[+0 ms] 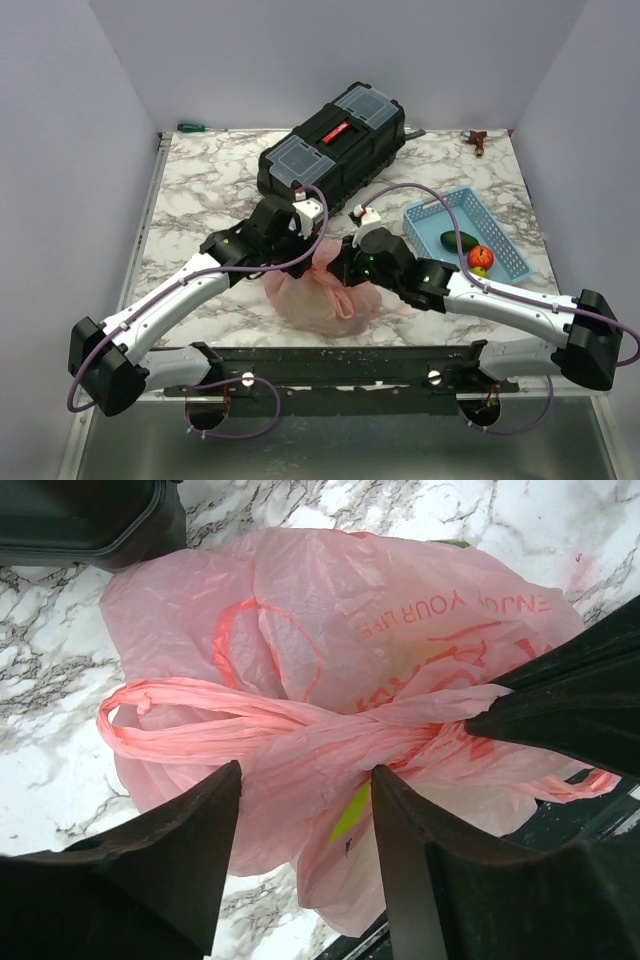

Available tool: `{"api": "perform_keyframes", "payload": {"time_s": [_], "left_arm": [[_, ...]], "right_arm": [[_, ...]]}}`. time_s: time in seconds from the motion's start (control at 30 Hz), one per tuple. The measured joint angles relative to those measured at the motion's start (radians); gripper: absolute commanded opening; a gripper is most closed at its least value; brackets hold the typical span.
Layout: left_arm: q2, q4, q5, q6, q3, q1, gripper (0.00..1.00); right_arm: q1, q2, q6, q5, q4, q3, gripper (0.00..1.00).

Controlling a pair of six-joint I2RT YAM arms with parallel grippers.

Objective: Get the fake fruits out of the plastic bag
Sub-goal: Untie the plastic bag at the center of the board.

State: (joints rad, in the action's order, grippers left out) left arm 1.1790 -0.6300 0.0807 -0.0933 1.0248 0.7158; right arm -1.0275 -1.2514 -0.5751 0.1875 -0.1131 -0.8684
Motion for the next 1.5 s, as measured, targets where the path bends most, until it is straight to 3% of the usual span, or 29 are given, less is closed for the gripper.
{"api": "perform_keyframes", "payload": {"time_s": [0.17, 0.23, 0.33, 0.4, 0.47, 0.67, 1.0, 1.23, 1.43, 1.5], "left_arm": [[0.000, 0.000, -0.003, 0.000, 0.000, 0.000, 0.51], [0.000, 0.000, -0.004, 0.000, 0.000, 0.000, 0.43], [0.000, 0.000, -0.009, 0.001, 0.000, 0.000, 0.21], [0.000, -0.001, -0.018, 0.004, 0.000, 0.000, 0.14], [0.000, -0.001, -0.027, 0.006, 0.000, 0.000, 0.00], [-0.027, 0.001, -0.138, 0.006, -0.001, 0.000, 0.00], [-0.236, 0.090, -0.415, -0.008, -0.088, 0.002, 0.00], [-0.375, 0.180, -0.410, 0.022, -0.169, 0.002, 0.00], [-0.393, 0.218, -0.378, 0.037, -0.174, 0.002, 0.00], [-0.385, 0.218, -0.361, 0.038, -0.174, 0.002, 0.22]], "right_arm": [[0.000, 0.000, 0.000, -0.003, 0.000, -0.003, 0.01], [0.000, 0.000, 0.000, -0.003, -0.001, -0.010, 0.01], [0.000, 0.000, 0.001, -0.003, 0.000, -0.019, 0.01], [0.000, 0.000, 0.001, -0.002, 0.000, -0.023, 0.01], [0.000, 0.000, 0.001, -0.002, 0.000, -0.023, 0.01], [0.000, 0.011, -0.004, 0.040, -0.001, -0.023, 0.01], [0.000, 0.052, -0.045, 0.179, -0.026, 0.002, 0.03], [0.000, 0.048, -0.004, 0.197, -0.095, -0.009, 0.28], [0.000, 0.026, 0.100, 0.188, -0.184, -0.116, 0.49], [0.000, 0.026, 0.129, 0.180, -0.194, -0.150, 0.54]]}}
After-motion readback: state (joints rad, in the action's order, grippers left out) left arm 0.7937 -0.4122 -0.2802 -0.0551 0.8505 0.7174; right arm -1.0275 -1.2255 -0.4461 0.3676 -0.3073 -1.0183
